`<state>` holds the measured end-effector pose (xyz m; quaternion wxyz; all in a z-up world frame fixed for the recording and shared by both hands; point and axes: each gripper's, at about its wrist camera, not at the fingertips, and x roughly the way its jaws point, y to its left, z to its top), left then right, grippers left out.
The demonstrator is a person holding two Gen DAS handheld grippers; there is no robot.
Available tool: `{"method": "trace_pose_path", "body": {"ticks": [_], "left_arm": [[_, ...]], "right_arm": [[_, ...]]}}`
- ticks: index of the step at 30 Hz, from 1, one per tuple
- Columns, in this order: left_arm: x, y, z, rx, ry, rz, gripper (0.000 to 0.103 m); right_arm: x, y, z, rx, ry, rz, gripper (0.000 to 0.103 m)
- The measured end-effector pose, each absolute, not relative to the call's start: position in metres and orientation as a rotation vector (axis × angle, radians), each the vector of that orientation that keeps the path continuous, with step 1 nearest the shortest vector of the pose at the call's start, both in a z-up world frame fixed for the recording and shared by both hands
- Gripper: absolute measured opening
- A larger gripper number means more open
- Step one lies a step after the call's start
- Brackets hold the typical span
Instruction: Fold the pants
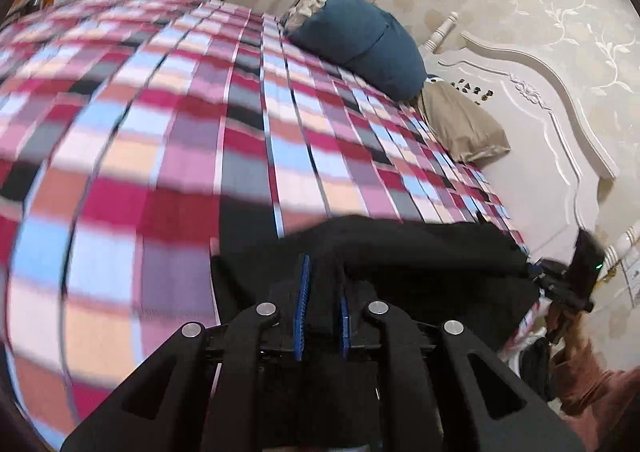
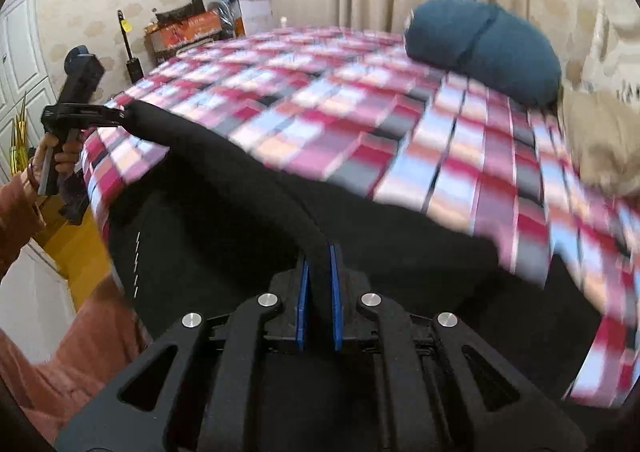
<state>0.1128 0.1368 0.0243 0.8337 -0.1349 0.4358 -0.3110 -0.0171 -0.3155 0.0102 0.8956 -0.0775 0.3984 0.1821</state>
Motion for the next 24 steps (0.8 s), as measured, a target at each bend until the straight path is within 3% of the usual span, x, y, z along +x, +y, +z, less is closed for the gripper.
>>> {"method": "trace_pose_path", "body": {"ticks": [6,7,9,10,11,15,16,18,24], "left_arm": [[0.062,0.135,-0.022,-0.241,1.004,-0.618,0.021],[0.056,0.138,-0.029,-0.249,1.006,-0.595,0.026],[0.044,0.148,-0.035,-0.272,1.003,-0.545,0.052],[0.039,0.156,-0.036,-0.303,0.997,-0.508,0.074],[0.031,0.165,-0.037,-0.347,0.984,-0.486,0.080],[0.003,0.193,-0.039,-0.563,0.966,-0.435,0.080],[-0.004,0.195,-0.038,-0.618,0.948,-0.443,0.080],[-0.013,0.188,-0.037,-0.720,0.929,-0.454,0.080],[-0.008,0.139,-0.051,-0.857,0.967,-0.461,0.080]], "right_arm": [[-0.059,-0.319,-0.056,-0.068,0.963,0.345,0.009],[-0.061,-0.318,-0.066,-0.063,0.973,0.334,0.010],[-0.065,-0.321,-0.070,-0.018,0.959,0.321,0.013],[-0.066,-0.323,-0.067,0.009,0.952,0.317,0.015],[-0.068,-0.326,-0.065,0.034,0.944,0.319,0.016],[-0.084,-0.330,-0.059,0.149,0.929,0.313,0.027],[-0.087,-0.333,-0.060,0.200,0.928,0.303,0.038],[-0.092,-0.342,-0.065,0.324,0.920,0.305,0.049],[-0.109,-0.370,-0.083,0.633,0.878,0.254,0.050]]}}
